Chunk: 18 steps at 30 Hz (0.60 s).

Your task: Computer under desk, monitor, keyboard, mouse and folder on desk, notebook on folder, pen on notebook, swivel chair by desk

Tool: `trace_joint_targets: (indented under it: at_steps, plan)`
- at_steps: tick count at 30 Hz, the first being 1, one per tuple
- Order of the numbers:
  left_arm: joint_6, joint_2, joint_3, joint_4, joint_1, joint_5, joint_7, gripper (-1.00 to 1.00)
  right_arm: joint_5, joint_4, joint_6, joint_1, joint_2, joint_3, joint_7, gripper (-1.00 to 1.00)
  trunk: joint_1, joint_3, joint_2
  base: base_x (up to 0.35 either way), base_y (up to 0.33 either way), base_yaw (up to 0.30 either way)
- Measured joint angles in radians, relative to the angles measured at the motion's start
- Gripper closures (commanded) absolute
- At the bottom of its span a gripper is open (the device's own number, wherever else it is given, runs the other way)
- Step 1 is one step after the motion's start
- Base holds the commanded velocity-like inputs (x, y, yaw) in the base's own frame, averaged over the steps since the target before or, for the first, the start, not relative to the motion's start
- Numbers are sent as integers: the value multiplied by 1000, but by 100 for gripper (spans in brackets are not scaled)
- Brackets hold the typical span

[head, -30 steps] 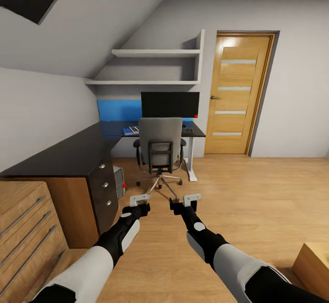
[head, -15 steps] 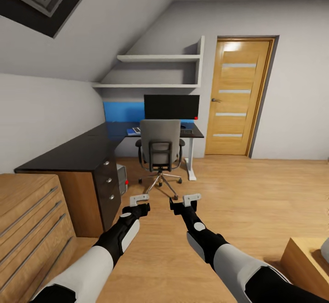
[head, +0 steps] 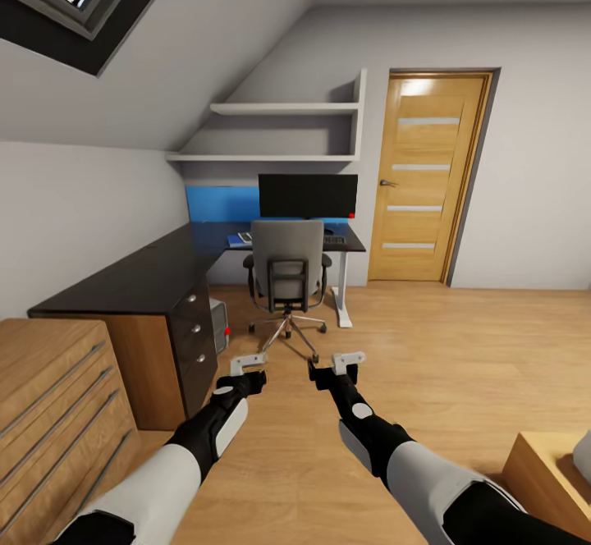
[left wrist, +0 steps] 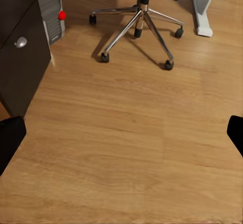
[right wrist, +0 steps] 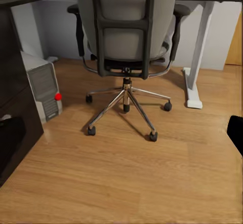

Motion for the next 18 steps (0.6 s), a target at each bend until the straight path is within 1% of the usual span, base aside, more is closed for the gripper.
trace_joint_targets:
  at_steps: [1, 2, 4, 5, 7, 8, 12, 16, 18]
  plan:
    - [-1, 8, 0, 11, 0, 1, 0, -100, -1, 3, -1, 4, -2, 0, 0, -100, -4, 3, 7, 0, 0, 0]
    - [-3, 22, 0, 51, 0, 1, -1, -100, -3, 16, -7, 18, -5, -1, 0, -100, -8, 6, 14, 0, 0, 0]
    - [-6, 34, 0, 106, -1, 3, -1, -100, -4, 31, -24, 36, -10, 0, 0, -100, -15, 12, 28, 0, 0, 0]
    - [-15, 47, 2, 209, -1, 4, -1, -100, -5, 63, -83, 77, -16, -2, 0, -100, -19, 15, 35, 0, 0, 0]
    - [-33, 52, 2, 263, -1, 5, 0, -100, -3, 78, -113, 96, -17, 0, -1, -100, -27, 22, 49, 0, 0, 0]
    - [-81, 59, 3, 322, -1, 7, 0, -100, -3, 100, -144, 113, -20, -1, 0, -100, -31, 25, 56, 0, 0, 0]
    - [-165, 66, 2, 398, 0, 4, 2, -100, -3, 142, -172, 140, -23, -1, 3, -100, -46, 38, 84, 0, 0, 0]
    - [-237, 70, 2, 429, 0, 4, 2, -100, -3, 177, -210, 174, -27, -1, 3, -100, -61, 50, 112, 0, 0, 0]
    - [-267, 73, 2, 439, 6, 5, 4, -100, -2, 192, -247, 192, -28, -1, 3, -100, -69, 56, 126, 0, 0, 0]
